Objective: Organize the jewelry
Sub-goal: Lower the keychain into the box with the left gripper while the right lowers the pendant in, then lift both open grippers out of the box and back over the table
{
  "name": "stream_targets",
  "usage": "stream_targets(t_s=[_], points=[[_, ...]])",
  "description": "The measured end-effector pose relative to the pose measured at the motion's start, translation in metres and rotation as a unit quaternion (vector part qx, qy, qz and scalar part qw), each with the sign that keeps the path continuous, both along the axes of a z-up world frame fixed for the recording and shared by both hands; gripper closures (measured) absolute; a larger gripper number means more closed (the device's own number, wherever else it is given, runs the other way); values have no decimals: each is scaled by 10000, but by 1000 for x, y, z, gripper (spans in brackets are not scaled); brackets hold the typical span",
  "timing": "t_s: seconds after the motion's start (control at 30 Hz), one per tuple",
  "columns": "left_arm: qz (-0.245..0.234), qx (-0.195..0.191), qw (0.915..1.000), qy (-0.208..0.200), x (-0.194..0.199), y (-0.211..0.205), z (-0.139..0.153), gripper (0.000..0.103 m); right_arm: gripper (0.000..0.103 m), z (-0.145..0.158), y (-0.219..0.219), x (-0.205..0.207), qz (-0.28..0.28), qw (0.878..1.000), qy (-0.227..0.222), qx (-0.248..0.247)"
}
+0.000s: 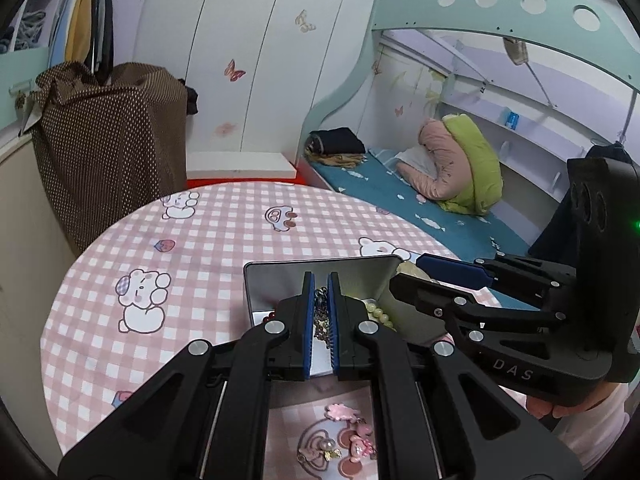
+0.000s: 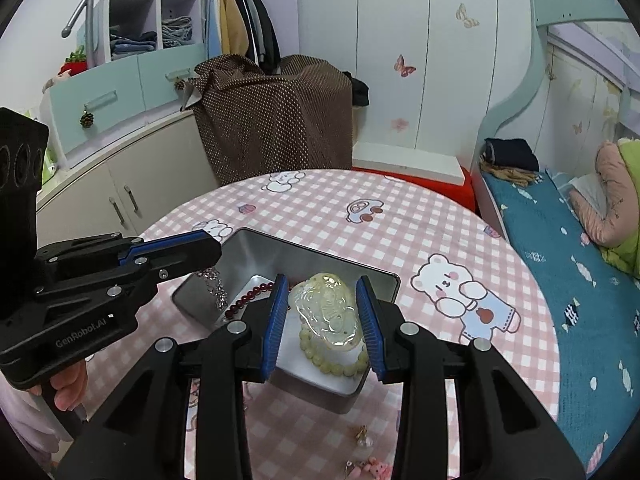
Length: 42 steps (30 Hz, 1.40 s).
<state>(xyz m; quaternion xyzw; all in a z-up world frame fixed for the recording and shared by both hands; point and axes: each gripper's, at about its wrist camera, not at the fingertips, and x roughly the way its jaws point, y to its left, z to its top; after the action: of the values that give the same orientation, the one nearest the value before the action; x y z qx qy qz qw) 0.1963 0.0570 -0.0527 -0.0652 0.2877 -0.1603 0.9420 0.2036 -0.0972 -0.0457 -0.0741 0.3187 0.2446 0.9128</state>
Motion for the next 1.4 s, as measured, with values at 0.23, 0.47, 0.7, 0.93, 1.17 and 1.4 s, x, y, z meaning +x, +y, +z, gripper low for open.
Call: stream_targets(t_s=[0.23,0.47,0.7,0.93,1.17,1.4], points=[[8,46,9998,168,13,-1,-12,97,70,-7,0,11,-46,9999,127,-42],[15,170,9996,226,14,-3,-11,96,70,-8,0,13,-29,9998,178,-28],[73,154,9998,133,6,1,-8,70,70,-4,2,12,7,9999,142,-19],[197,230,9994,141,-1,5,-10,61,39,4,-2,10,-148,9996,26,223],[233,234,9994,131,-7,9,-8,60,35,7,-9,8,-326,9994,-38,148],[248,221,9994,117,-11,9,-6,57,35,6,-14,0,-348,9993,-36,91]])
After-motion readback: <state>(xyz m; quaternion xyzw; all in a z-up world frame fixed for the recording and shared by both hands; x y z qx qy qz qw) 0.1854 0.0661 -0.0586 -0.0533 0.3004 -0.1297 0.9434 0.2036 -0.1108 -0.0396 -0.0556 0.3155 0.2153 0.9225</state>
